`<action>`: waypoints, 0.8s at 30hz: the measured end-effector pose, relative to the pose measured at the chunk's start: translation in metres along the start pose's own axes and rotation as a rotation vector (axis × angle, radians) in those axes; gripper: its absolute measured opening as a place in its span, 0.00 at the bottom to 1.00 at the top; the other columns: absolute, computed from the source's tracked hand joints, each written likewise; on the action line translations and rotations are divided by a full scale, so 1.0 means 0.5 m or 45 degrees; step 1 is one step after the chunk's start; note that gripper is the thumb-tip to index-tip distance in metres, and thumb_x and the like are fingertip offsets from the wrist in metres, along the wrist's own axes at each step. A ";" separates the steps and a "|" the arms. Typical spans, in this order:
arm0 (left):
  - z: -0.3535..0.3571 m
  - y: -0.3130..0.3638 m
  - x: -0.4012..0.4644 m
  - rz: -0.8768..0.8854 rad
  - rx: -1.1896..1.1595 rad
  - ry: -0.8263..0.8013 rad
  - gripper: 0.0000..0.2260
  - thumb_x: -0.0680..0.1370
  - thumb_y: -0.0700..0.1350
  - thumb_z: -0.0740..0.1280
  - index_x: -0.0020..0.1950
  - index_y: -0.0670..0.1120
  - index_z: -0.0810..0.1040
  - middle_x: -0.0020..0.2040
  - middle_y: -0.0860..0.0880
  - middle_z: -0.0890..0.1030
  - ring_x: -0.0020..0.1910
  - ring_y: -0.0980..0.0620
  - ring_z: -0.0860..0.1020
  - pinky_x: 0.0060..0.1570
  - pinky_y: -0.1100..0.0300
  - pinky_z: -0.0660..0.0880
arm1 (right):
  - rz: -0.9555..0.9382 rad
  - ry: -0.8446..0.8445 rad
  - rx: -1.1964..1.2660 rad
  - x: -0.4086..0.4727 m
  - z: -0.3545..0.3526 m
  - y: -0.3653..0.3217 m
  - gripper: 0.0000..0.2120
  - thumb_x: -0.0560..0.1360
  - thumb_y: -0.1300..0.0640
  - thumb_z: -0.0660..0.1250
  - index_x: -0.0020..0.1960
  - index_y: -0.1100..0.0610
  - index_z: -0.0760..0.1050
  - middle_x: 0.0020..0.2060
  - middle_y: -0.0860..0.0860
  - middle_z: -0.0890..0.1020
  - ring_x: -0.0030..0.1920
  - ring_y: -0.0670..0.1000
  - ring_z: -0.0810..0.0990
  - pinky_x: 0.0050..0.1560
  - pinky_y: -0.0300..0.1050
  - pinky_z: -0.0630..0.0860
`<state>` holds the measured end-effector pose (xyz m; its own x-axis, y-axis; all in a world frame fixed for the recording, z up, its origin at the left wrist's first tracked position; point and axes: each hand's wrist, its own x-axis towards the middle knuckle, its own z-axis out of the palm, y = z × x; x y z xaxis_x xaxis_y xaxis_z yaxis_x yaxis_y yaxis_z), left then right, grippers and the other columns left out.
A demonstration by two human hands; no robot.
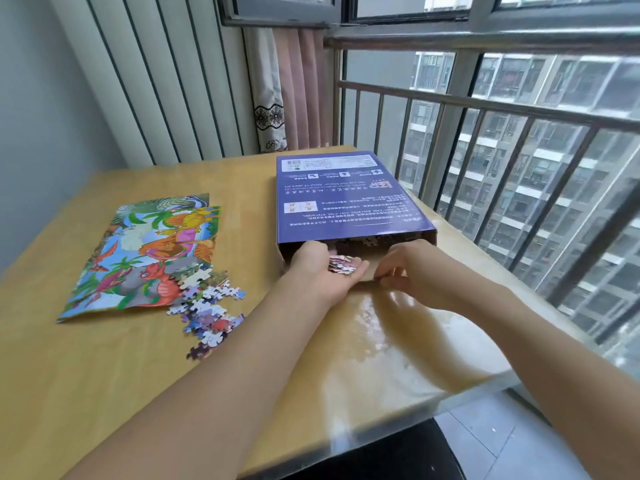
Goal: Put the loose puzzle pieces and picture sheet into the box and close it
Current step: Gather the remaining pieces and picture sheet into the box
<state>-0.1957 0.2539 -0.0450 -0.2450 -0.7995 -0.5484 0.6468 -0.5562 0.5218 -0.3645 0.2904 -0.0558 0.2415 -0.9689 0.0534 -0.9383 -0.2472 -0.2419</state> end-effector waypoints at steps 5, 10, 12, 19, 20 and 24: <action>0.018 0.014 0.028 0.082 -0.068 0.119 0.14 0.80 0.39 0.49 0.53 0.39 0.74 0.48 0.41 0.75 0.52 0.42 0.72 0.61 0.38 0.69 | -0.019 0.032 0.090 -0.003 0.004 0.004 0.05 0.77 0.53 0.71 0.50 0.53 0.85 0.44 0.46 0.83 0.46 0.49 0.81 0.50 0.51 0.78; -0.003 0.017 0.020 0.116 -0.010 -0.120 0.24 0.80 0.55 0.51 0.68 0.45 0.76 0.64 0.41 0.80 0.63 0.38 0.77 0.64 0.42 0.70 | -0.121 0.150 0.285 -0.006 0.005 -0.031 0.14 0.80 0.53 0.67 0.64 0.55 0.80 0.58 0.48 0.83 0.58 0.48 0.79 0.58 0.43 0.74; -0.019 0.015 0.010 0.127 0.095 -0.189 0.27 0.82 0.61 0.48 0.69 0.47 0.73 0.66 0.41 0.78 0.66 0.38 0.75 0.55 0.44 0.74 | -0.185 0.155 0.260 -0.008 0.013 -0.049 0.16 0.81 0.53 0.65 0.67 0.56 0.78 0.62 0.49 0.82 0.62 0.49 0.79 0.61 0.41 0.72; -0.068 0.035 0.021 0.125 0.490 -0.253 0.32 0.80 0.66 0.53 0.78 0.48 0.62 0.76 0.47 0.67 0.71 0.46 0.72 0.44 0.51 0.82 | -0.305 0.074 0.141 -0.008 0.035 -0.083 0.14 0.82 0.52 0.60 0.64 0.52 0.80 0.58 0.46 0.84 0.55 0.51 0.82 0.54 0.51 0.77; -0.069 0.035 0.023 0.172 0.543 -0.195 0.33 0.80 0.65 0.55 0.80 0.49 0.58 0.79 0.48 0.62 0.73 0.48 0.68 0.43 0.53 0.82 | -0.331 0.063 0.125 -0.008 0.039 -0.085 0.14 0.83 0.52 0.60 0.65 0.51 0.78 0.58 0.45 0.84 0.55 0.51 0.82 0.53 0.52 0.77; -0.069 0.029 0.017 0.414 0.964 0.028 0.21 0.84 0.58 0.53 0.69 0.46 0.70 0.59 0.52 0.74 0.45 0.56 0.73 0.58 0.49 0.78 | -0.404 0.004 0.121 -0.006 0.048 -0.091 0.15 0.82 0.53 0.58 0.67 0.48 0.75 0.59 0.46 0.82 0.55 0.52 0.81 0.52 0.53 0.76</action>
<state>-0.1637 0.2469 -0.0646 -0.1098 -0.9469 -0.3023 0.0191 -0.3061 0.9518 -0.3164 0.3048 -0.0683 0.5168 -0.8440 0.1437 -0.7892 -0.5347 -0.3020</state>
